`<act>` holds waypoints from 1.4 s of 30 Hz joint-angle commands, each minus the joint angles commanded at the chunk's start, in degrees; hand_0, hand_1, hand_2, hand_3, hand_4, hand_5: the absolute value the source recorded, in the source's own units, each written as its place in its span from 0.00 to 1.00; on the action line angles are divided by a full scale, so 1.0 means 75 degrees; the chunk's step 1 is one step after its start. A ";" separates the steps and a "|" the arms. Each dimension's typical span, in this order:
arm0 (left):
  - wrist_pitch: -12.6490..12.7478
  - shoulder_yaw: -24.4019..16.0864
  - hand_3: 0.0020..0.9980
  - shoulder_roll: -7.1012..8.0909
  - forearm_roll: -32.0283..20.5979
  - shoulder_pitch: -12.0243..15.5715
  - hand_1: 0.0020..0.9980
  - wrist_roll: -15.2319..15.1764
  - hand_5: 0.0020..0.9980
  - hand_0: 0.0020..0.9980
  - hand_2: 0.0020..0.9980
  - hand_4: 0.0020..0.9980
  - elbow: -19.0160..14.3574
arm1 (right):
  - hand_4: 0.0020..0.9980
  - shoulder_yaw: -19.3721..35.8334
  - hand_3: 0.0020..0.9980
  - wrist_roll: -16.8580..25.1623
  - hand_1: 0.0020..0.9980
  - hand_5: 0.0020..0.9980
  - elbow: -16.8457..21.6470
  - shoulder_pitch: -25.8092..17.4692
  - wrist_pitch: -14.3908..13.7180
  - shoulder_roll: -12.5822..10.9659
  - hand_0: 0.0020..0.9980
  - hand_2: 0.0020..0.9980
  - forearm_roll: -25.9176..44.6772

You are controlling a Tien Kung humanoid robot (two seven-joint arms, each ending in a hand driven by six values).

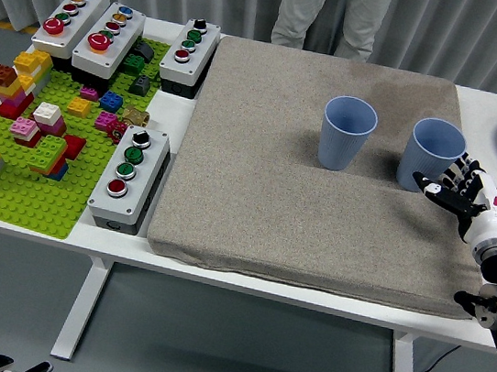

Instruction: Pick cup pour cup place

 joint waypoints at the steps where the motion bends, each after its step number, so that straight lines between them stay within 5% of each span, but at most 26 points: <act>1: 0.0000 0.0005 0.69 0.0001 -0.0003 -0.0005 0.77 -0.0001 1.00 0.77 0.82 0.51 0.0000 | 0.86 -0.0008 0.92 -0.0006 0.90 0.22 -0.0014 0.0017 0.0005 0.0008 0.99 0.98 0.0004; 42: 0.0000 0.0177 0.68 0.0023 -0.0134 -0.0154 0.77 -0.0039 1.00 0.77 0.82 0.51 0.0000 | 0.86 -0.0117 0.91 -0.0031 0.91 0.24 -0.0395 0.0476 0.0034 0.0247 1.00 0.97 0.0024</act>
